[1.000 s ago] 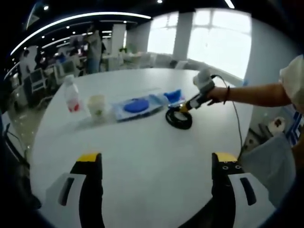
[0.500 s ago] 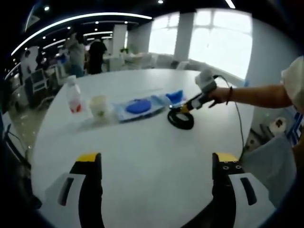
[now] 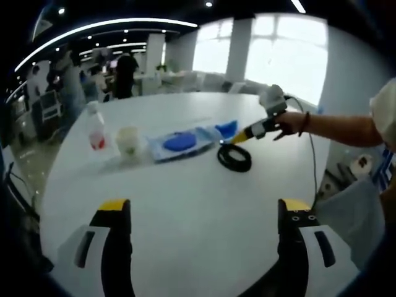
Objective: Arrange the tabletop items into an orderly group along one side of the table until the central work area is clear of visible clutter.
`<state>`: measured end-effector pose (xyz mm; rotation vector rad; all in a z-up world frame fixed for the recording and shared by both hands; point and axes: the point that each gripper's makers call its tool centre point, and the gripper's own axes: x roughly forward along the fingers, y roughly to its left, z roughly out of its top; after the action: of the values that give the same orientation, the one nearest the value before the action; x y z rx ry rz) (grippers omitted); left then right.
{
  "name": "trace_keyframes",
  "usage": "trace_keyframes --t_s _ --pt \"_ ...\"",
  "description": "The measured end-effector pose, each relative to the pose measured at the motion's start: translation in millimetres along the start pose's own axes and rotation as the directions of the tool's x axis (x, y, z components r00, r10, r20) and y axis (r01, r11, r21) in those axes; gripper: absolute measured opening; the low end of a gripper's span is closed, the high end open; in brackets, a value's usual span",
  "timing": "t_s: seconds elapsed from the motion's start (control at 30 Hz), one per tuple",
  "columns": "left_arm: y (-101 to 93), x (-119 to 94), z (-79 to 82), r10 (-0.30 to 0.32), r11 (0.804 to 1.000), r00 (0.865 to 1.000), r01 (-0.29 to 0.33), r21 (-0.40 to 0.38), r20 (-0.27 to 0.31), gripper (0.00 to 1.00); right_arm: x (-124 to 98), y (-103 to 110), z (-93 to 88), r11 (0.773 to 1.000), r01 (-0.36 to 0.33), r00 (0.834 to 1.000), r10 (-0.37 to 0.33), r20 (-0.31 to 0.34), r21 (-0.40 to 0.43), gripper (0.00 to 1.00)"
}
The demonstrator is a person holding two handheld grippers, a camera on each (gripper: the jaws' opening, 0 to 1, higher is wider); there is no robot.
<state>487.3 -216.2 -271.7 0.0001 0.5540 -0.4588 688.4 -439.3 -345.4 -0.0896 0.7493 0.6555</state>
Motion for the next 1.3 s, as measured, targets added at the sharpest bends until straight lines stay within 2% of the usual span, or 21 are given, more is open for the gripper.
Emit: trace_keyframes --t_s 0.4,0.7,1.0,1.3 --pt "10.1 -4 9.4 0.018 1.0 1.0 -0.018 -0.005 0.024 0.96 -35 21 16.8 1.0 -0.016 0.995 0.016 0.096 0.0 0.88" --pt "11.7 -6 12.2 0.026 1.0 0.999 -0.026 0.0 0.027 0.97 -64 36 17.6 0.999 -0.034 0.991 0.034 0.131 -0.002 0.99" --pt "9.8 -10 13.7 0.025 1.0 0.999 -0.025 0.008 0.036 0.98 -94 55 16.4 0.999 -0.03 0.985 0.032 0.171 -0.018 0.99" --pt "8.9 -16 16.7 0.024 1.0 0.999 -0.025 0.019 0.047 0.98 -124 82 20.5 0.998 -0.034 0.97 0.046 0.237 -0.055 0.99"
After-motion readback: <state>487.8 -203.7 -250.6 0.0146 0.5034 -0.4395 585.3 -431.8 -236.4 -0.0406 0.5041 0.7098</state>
